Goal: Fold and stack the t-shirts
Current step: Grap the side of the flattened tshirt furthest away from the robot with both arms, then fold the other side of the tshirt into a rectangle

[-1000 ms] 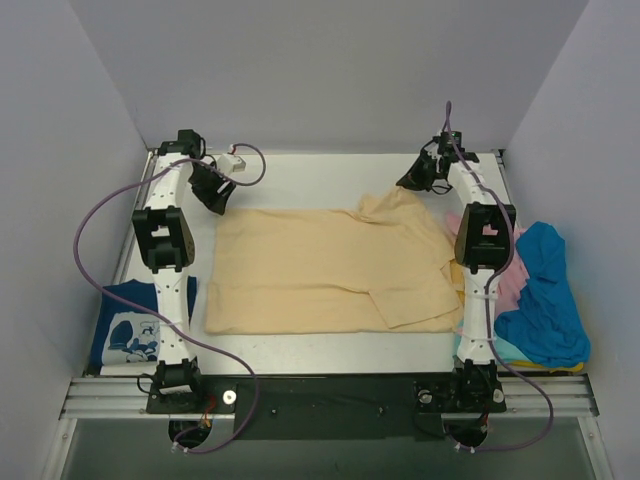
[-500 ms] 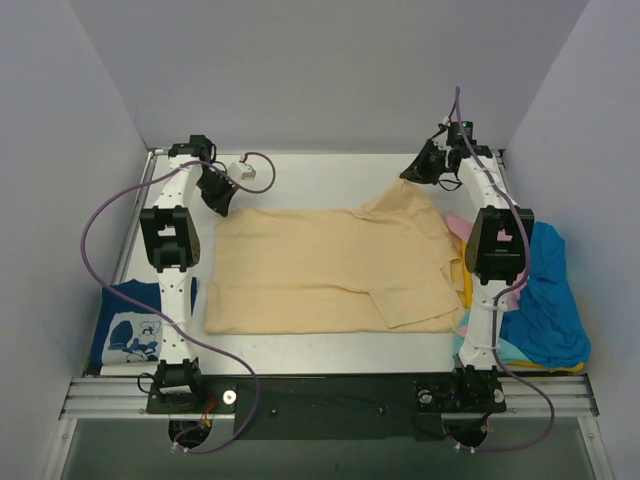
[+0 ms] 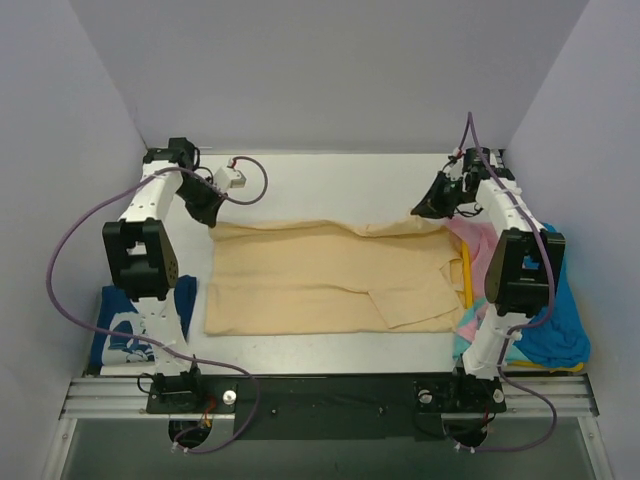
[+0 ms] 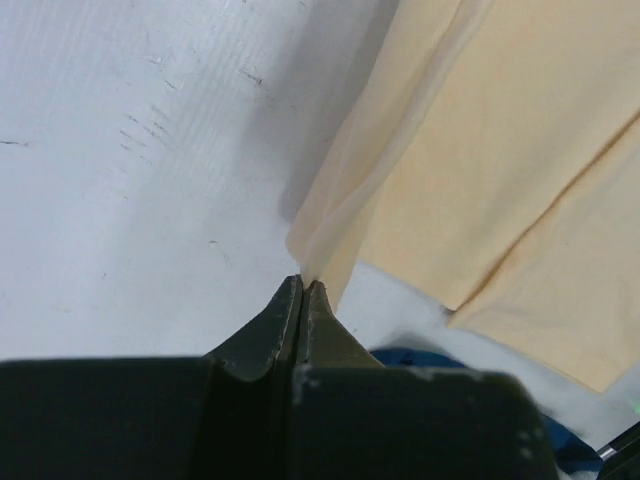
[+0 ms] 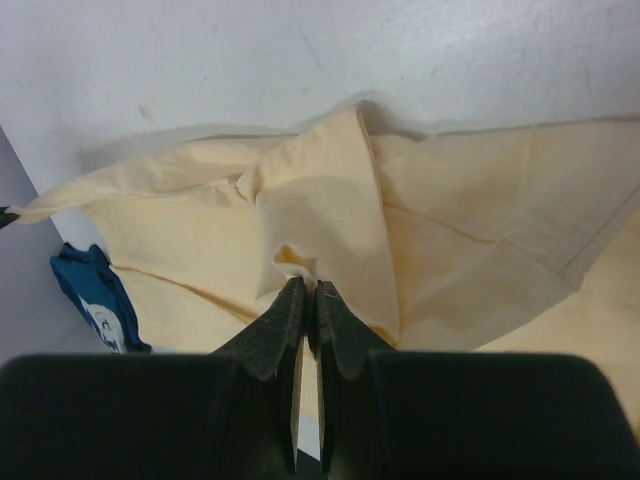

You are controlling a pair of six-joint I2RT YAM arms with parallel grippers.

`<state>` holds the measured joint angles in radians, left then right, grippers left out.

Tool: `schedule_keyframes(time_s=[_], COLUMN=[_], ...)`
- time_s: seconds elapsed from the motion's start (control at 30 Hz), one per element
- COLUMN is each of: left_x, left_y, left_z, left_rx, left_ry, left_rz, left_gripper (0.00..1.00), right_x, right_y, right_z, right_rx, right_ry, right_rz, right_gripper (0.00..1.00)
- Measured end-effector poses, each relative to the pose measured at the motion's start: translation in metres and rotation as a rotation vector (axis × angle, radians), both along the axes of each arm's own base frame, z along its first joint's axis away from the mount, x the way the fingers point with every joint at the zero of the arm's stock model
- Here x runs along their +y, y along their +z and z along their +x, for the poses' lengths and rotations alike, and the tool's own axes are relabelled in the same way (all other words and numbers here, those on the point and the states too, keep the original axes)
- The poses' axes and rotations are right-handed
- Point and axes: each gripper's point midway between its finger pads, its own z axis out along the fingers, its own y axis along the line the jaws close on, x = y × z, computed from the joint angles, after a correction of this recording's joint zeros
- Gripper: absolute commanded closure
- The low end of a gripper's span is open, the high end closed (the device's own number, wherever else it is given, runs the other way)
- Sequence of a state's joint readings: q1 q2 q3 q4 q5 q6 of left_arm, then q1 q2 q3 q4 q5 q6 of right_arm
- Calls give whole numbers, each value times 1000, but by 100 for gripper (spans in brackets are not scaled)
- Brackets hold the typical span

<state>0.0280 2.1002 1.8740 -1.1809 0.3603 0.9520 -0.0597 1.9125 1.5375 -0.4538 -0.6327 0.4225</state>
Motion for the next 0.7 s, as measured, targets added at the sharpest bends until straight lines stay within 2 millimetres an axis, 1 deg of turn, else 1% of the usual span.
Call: schedule_keyframes(time_s=[0.13, 0.17, 0.23, 0.3, 0.37, 0.43, 0.5, 0.57, 0.6, 0.63, 0.7], left_x=[0, 0, -2, -2, 0, 3, 7, 12, 15, 16, 19], left_y=[25, 28, 28, 21, 9, -7, -22, -31, -33, -35, -38], left_z=[-14, -17, -27, -40, -59, -78, -92, -100, -100, -100, -99], left_rx=[-56, -62, -54, -28, 20, 80, 130, 166, 174, 178, 183], left_ry=[-16, -23, -37, -53, -67, -80, -86, -89, -89, -89, -88], left_rz=[10, 12, 15, 21, 38, 61, 88, 115, 127, 137, 152], left_gripper=[100, 100, 100, 100, 100, 100, 100, 100, 100, 100, 100], right_x=[-5, -7, -13, -19, -24, -23, -18, -15, -13, -13, -16], right_y=[-4, -4, -3, -2, -5, -16, -31, -43, -47, -50, -53], right_z=[-37, -46, -65, -83, -100, -120, -140, -158, -164, -169, -172], right_rx=[63, 78, 103, 129, 156, 204, 271, 334, 358, 376, 391], right_ry=[12, 14, 7, -10, -22, -24, -10, -3, 1, 1, -1], right_rz=[-11, -16, -21, -20, -18, -12, -6, -8, -11, -16, -32], right_gripper=[100, 100, 100, 100, 100, 100, 100, 100, 100, 100, 100])
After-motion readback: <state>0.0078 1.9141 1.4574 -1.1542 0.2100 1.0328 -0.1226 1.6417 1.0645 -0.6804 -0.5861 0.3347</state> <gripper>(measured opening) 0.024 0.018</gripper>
